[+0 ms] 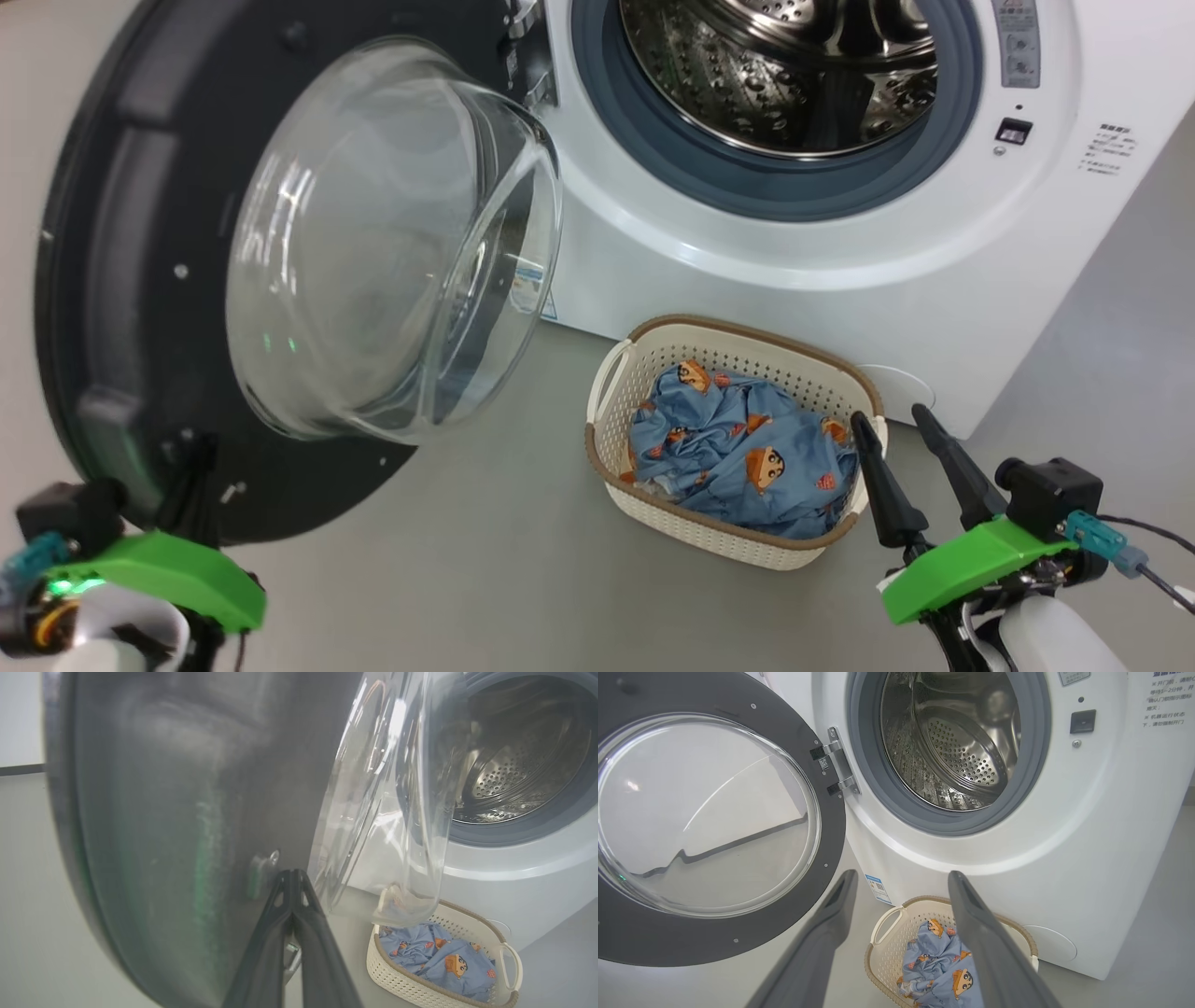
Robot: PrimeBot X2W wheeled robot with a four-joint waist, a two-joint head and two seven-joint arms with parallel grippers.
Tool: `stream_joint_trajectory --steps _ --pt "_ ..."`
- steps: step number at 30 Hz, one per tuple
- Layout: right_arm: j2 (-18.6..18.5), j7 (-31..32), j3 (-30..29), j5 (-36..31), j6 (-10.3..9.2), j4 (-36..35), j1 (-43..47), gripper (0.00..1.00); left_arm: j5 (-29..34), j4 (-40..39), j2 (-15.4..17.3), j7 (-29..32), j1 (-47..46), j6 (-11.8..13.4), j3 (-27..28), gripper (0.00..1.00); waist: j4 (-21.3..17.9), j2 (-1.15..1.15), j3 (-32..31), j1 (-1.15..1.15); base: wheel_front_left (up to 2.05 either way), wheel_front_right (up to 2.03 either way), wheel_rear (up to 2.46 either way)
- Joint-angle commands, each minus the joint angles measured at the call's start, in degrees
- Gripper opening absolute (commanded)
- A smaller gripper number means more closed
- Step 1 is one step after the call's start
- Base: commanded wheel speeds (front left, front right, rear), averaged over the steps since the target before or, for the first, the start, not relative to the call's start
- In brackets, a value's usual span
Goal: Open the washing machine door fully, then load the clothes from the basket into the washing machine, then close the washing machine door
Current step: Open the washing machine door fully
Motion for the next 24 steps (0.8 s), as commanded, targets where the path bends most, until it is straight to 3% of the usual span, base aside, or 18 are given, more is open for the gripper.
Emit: stream_joint_trajectory --steps 1,11,24 --pt "0.17 -0.7 0.77 -0.74 0.43 -1.27 -2.22 1.0 -0.6 0.64 3.74 -0.09 -3.93 0.17 3.6 0.0 0.51 0.0 1.11 0.0 0.0 0.0 0.0" --pt "0.94 -0.7 -0.43 -1.49 0.43 -1.3 -4.44 1.0 -3.23 14.51 7.46 -1.49 -13.68 -3.47 5.91 0.0 0.11 0.0 4.76 0.0 0.0 0.0 0.0" --pt "2.52 -0.7 -2.68 -3.42 0.43 -1.4 -6.61 1.0 -1.39 31.28 11.79 -5.15 -26.41 -5.59 4.41 0.0 0.05 0.0 8.08 0.0 0.0 0.0 0.0"
